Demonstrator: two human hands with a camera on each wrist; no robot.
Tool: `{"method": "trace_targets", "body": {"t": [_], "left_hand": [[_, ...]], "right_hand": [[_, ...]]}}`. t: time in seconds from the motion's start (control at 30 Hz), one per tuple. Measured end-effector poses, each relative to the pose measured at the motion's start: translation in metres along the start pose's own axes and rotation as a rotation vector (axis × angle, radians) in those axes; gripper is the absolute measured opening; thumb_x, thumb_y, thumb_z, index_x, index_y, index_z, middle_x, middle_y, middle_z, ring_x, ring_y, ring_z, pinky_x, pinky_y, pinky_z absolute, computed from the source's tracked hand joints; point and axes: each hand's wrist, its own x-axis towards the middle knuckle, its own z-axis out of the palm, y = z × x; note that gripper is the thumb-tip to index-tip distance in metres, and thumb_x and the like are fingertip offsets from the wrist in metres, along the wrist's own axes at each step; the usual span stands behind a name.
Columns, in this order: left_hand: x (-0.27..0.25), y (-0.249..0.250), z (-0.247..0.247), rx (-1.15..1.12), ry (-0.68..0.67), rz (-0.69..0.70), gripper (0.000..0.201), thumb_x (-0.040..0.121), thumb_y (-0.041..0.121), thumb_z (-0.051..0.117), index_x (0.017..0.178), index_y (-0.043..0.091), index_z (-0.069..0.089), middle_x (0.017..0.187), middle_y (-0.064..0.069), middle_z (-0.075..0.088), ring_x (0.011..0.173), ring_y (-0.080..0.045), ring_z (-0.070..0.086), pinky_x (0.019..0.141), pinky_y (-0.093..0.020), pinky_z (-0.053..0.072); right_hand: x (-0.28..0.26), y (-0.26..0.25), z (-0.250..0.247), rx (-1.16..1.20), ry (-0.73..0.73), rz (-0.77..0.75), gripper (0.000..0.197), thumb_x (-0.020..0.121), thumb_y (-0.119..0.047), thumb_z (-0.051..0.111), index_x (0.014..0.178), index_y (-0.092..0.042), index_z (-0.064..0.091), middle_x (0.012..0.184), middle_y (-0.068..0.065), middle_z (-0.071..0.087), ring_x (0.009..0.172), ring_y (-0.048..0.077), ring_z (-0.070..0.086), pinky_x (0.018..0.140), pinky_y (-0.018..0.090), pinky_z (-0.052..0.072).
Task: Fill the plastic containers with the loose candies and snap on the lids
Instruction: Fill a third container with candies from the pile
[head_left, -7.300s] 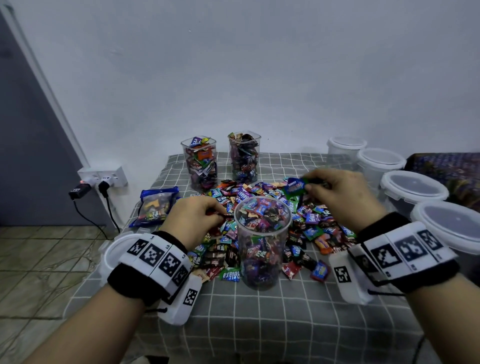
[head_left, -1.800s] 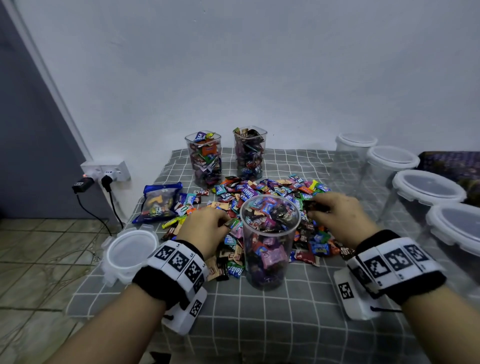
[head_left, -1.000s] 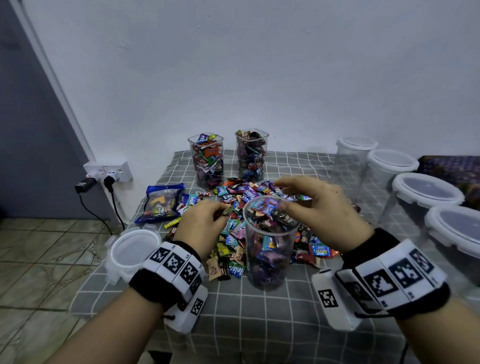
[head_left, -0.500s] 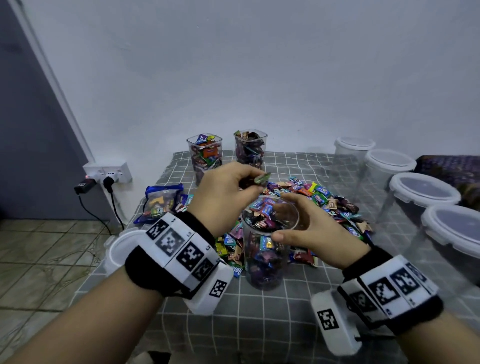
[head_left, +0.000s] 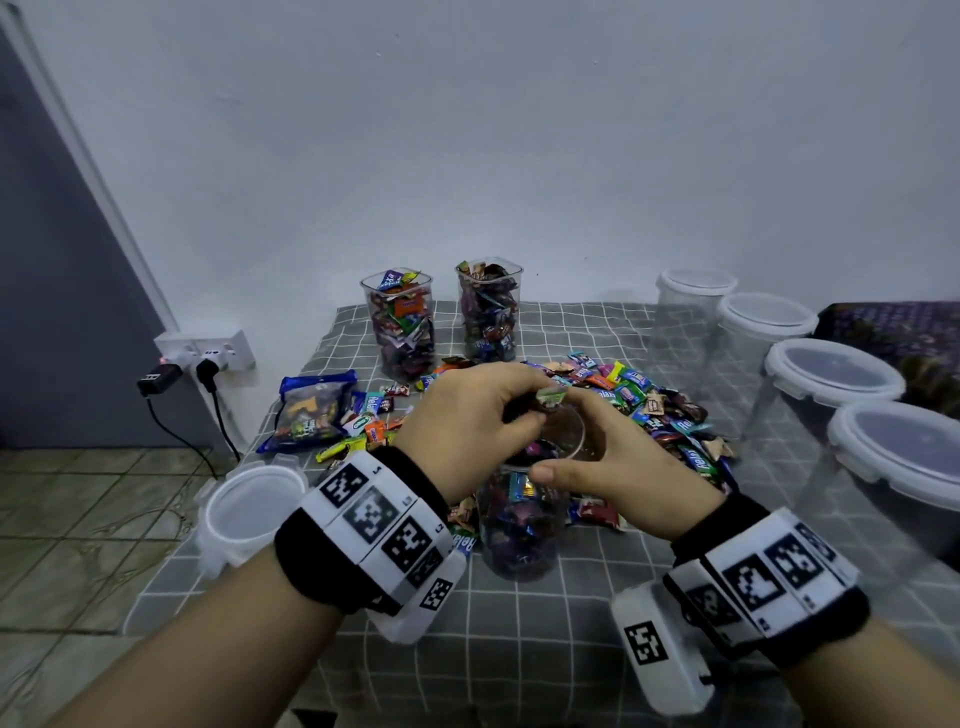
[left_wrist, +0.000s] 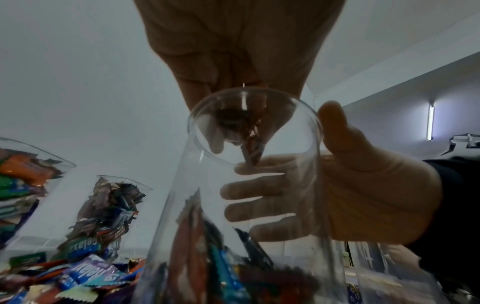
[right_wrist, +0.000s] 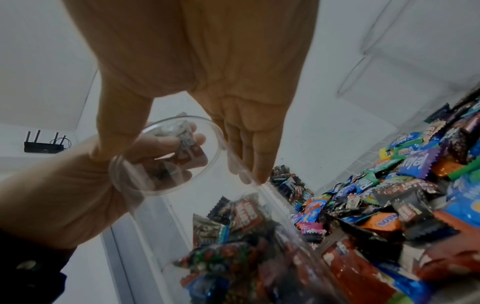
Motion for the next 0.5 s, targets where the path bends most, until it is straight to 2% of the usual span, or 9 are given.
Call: {"method": "trace_targets", "body": {"t": [0.1, 0.17, 0.23, 0.3, 0.33, 0.4, 0.43, 0.5], "left_hand": [[-0.001, -0.001, 0.003, -0.034, -0.008, 0.032, 0.031, 0.078, 0.017, 0.062, 0.107, 0.022, 0.072, 0.116, 0.006, 0.067, 0.11, -0.001, 0.052, 0.09, -0.017, 0.042], [-0.002, -0.002, 0.004, -0.066, 0.013, 0.031, 0.031, 0.078, 0.021, 0.058, 0.105, 0.022, 0.072, 0.119, 0.006, 0.065, 0.112, 0.001, 0.049, 0.092, -0.013, 0.039], [-0.004, -0.004, 0.004, -0.105, 0.077, 0.01, 0.027, 0.08, 0.024, 0.058, 0.103, 0.021, 0.073, 0.12, 0.008, 0.063, 0.113, 0.002, 0.05, 0.095, -0.015, 0.039], [-0.004, -0.009, 0.002, -0.157, 0.161, -0.051, 0.023, 0.082, 0.026, 0.059, 0.1, 0.024, 0.072, 0.118, 0.014, 0.06, 0.112, 0.003, 0.052, 0.098, -0.023, 0.042], [-0.003, -0.013, 0.0, -0.188, 0.198, -0.098, 0.02, 0.083, 0.025, 0.059, 0.099, 0.026, 0.071, 0.117, 0.015, 0.059, 0.112, 0.001, 0.053, 0.098, -0.026, 0.043], [0.001, -0.025, -0.005, -0.242, 0.243, -0.231, 0.016, 0.086, 0.02, 0.062, 0.097, 0.03, 0.068, 0.116, 0.013, 0.059, 0.113, -0.006, 0.055, 0.1, -0.033, 0.045], [0.003, -0.032, -0.008, -0.252, 0.254, -0.314, 0.017, 0.087, 0.018, 0.062, 0.099, 0.029, 0.067, 0.115, 0.011, 0.06, 0.112, -0.009, 0.056, 0.1, -0.035, 0.045], [0.005, -0.05, -0.013, -0.216, 0.239, -0.494, 0.023, 0.088, 0.021, 0.061, 0.111, 0.022, 0.065, 0.113, 0.006, 0.061, 0.107, -0.014, 0.058, 0.097, -0.037, 0.046]], "right_hand": [[0.0, 0.0, 0.001, -0.015, 0.013, -0.023, 0.093, 0.049, -0.061, 0.082, 0.129, -0.033, 0.044, 0.125, -0.007, 0.06, 0.117, 0.008, 0.056, 0.101, 0.035, 0.044], [0.0, 0.001, 0.001, -0.027, 0.018, -0.02, 0.097, 0.05, -0.064, 0.08, 0.133, -0.03, 0.043, 0.125, -0.007, 0.06, 0.117, 0.008, 0.056, 0.102, 0.037, 0.044], [-0.001, -0.001, 0.0, -0.063, 0.008, 0.001, 0.091, 0.058, -0.058, 0.079, 0.135, -0.026, 0.041, 0.124, -0.014, 0.058, 0.115, -0.002, 0.054, 0.104, 0.031, 0.042], [-0.002, -0.007, -0.001, -0.102, 0.004, 0.031, 0.076, 0.071, -0.053, 0.07, 0.135, -0.027, 0.039, 0.12, -0.022, 0.056, 0.109, -0.011, 0.053, 0.103, 0.023, 0.041], [-0.002, -0.01, -0.004, -0.123, 0.026, 0.046, 0.071, 0.075, -0.057, 0.062, 0.135, -0.029, 0.038, 0.122, -0.022, 0.054, 0.111, -0.009, 0.052, 0.102, 0.02, 0.04], [0.001, -0.012, -0.013, -0.175, 0.121, 0.083, 0.074, 0.077, -0.066, 0.047, 0.138, -0.024, 0.039, 0.127, -0.016, 0.048, 0.12, 0.001, 0.046, 0.099, 0.018, 0.038], [0.004, -0.009, -0.019, -0.205, 0.188, 0.095, 0.081, 0.075, -0.071, 0.044, 0.138, -0.02, 0.041, 0.13, -0.012, 0.048, 0.124, 0.007, 0.045, 0.101, 0.022, 0.037], [0.014, -0.001, -0.033, -0.32, 0.31, 0.137, 0.088, 0.076, -0.077, 0.045, 0.14, -0.017, 0.042, 0.138, 0.001, 0.048, 0.129, 0.018, 0.043, 0.109, 0.038, 0.033]]}}
